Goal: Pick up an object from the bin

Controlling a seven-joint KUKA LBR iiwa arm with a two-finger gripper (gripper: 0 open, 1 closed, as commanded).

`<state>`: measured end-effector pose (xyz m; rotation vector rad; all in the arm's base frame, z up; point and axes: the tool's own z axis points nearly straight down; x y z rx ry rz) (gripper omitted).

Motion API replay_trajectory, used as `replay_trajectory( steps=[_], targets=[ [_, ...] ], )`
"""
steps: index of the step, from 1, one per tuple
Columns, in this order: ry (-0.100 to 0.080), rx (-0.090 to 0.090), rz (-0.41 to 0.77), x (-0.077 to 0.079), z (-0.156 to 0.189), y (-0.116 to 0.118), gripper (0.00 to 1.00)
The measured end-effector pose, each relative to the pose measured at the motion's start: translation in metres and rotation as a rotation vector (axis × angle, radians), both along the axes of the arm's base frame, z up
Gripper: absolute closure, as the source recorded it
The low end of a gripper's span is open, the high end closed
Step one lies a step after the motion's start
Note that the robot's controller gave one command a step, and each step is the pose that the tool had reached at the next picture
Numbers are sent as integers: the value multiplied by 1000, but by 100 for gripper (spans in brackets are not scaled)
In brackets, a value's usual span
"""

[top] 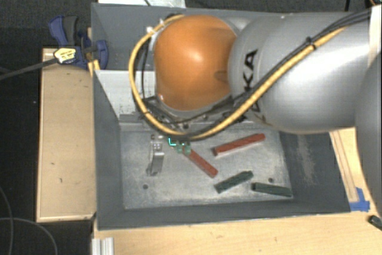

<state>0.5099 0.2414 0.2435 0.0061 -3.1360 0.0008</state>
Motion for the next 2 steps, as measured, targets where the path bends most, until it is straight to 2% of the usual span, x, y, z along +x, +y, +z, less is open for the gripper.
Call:
replay_trajectory(
  steps=[1,2],
  targets=[
    [-2,-3,53,20,-76,-116,0],
    [-5,1,141,74,-176,-110,0]
  ],
)
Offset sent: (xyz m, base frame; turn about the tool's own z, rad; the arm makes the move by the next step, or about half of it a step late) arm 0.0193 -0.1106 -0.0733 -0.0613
